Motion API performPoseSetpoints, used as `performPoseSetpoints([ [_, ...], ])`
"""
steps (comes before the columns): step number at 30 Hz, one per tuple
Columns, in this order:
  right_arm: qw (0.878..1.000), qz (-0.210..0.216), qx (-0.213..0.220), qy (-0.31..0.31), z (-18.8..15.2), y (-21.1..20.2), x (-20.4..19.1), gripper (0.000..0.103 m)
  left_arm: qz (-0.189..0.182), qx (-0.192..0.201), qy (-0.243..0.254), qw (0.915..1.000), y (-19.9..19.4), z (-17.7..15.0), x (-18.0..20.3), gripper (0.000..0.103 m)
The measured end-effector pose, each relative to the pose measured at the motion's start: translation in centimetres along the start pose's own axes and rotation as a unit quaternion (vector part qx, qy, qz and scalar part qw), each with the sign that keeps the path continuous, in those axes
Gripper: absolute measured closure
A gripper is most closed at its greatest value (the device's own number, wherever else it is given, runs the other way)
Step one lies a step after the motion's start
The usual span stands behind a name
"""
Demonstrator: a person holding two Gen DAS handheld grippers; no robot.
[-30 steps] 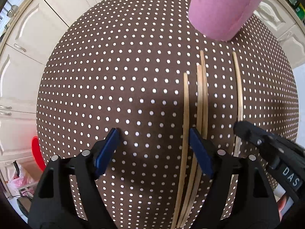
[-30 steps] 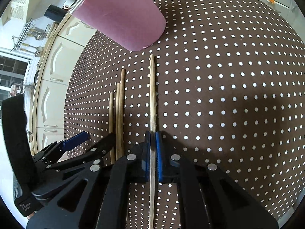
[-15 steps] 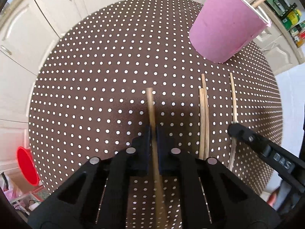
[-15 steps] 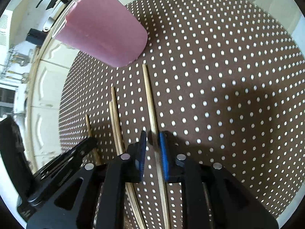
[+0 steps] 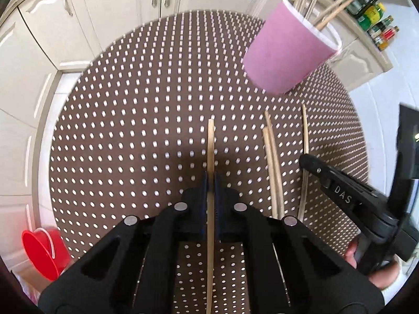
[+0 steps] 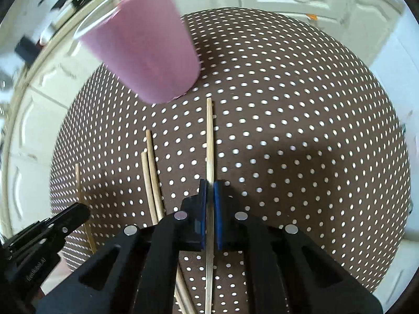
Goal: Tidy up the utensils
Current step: 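Lift both chopsticks upright and lower them into the pink cup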
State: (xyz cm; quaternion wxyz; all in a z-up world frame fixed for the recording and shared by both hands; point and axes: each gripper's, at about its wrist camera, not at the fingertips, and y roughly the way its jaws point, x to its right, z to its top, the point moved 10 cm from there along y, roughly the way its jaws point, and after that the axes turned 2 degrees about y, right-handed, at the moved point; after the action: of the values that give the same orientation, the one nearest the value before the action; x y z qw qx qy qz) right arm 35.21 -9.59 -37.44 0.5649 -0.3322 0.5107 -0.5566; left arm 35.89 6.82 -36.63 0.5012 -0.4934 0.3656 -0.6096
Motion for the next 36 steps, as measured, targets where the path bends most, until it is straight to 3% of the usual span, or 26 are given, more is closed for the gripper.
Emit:
performPoseSetpoints([
  [4, 0.998, 0.033, 0.049, 0.038, 1.0, -3.7, 0.2, 0.098, -0.014, 0.025, 0.004, 0.9996, -2.3, 1.8, 0.0, 0.097],
  [12, 0.985, 0.057, 0.161, 0.037, 6.0, -12.2, -2.6, 0.098, -0.013, 0.098, 0.027, 0.9947, -9.0, 4.7, 2.0, 0.097],
  [22, 0.958, 0.088, 0.272, 0.023, 10.4, -20.6, -3.5, 0.098, -0.011, 0.178, 0.052, 0.9826, -15.6, 8.8, 3.9, 0.097],
  [36, 0.936, 0.105, 0.336, -0.012, 17.0, -24.6, -4.7, 0.099, -0.002, 0.264, 0.059, 0.9626, -22.1, 14.7, 7.3, 0.097],
])
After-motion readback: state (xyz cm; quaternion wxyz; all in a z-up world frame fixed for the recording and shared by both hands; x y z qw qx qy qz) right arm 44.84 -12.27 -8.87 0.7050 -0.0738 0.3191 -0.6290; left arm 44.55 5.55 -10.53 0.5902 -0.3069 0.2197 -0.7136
